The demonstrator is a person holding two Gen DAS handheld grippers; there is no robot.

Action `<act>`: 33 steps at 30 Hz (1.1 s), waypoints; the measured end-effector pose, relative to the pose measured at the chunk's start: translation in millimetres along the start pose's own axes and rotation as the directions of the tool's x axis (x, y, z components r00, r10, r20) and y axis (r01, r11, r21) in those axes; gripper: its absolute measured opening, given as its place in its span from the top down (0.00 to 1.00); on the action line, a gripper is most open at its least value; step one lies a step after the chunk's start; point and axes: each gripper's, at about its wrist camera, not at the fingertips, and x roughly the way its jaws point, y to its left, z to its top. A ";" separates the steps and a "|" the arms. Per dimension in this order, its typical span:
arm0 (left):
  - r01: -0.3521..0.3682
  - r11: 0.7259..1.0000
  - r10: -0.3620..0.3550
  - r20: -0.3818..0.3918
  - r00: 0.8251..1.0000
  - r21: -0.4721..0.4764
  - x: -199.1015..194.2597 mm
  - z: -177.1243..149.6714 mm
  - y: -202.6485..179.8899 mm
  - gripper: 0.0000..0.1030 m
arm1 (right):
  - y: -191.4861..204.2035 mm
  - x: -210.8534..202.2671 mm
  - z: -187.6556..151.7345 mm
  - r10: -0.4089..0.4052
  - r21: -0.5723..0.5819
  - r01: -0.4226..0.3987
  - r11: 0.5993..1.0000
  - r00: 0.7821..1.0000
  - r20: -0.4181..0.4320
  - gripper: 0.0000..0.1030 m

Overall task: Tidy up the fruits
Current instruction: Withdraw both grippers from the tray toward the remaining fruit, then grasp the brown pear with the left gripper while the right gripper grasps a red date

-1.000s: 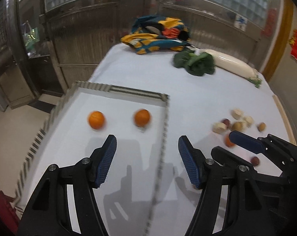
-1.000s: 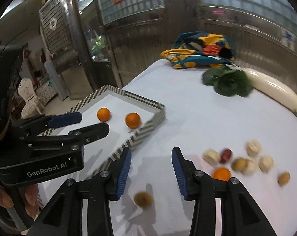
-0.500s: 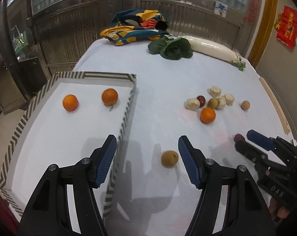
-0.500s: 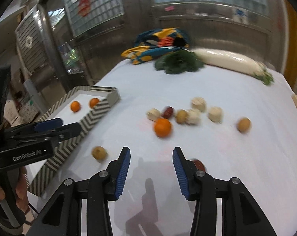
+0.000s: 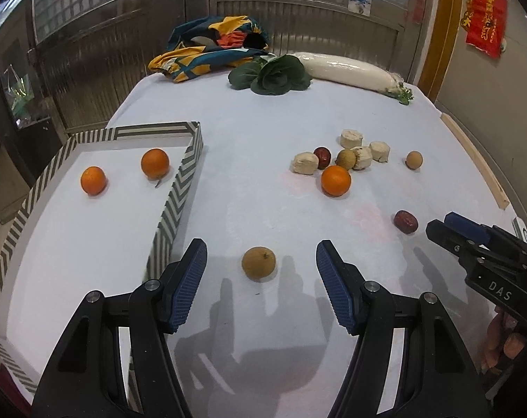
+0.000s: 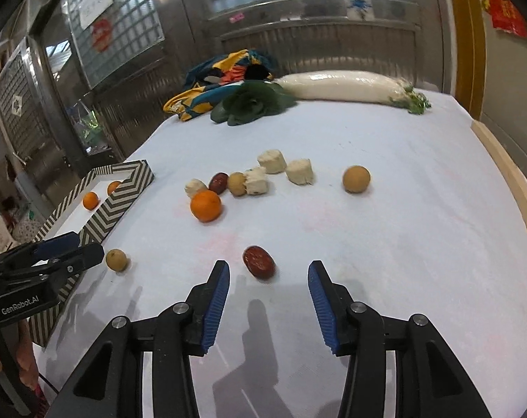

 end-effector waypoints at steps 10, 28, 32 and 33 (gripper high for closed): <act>0.024 1.000 -0.024 -0.007 1.000 -0.008 4.0 0.1 -1.4 0.36 | 1.0 -3.5 -1.2 0.017 -0.002 -0.017 1.000 1.000 0.009 0.55; 0.045 0.999 -0.046 -0.034 0.998 -0.029 13.7 -0.4 2.4 0.36 | 8.0 2.8 -1.2 0.007 -0.045 -0.008 0.999 1.000 -0.018 0.55; 0.069 0.997 -0.071 -0.047 0.996 -0.028 17.7 -1.5 4.3 0.36 | 7.1 4.0 -1.8 0.006 -0.046 -0.007 0.999 1.000 -0.024 0.55; 0.078 0.997 -0.079 -0.052 0.996 -0.021 18.8 -2.5 4.9 0.36 | 6.5 4.2 -2.0 0.005 -0.044 -0.006 0.999 1.000 -0.025 0.55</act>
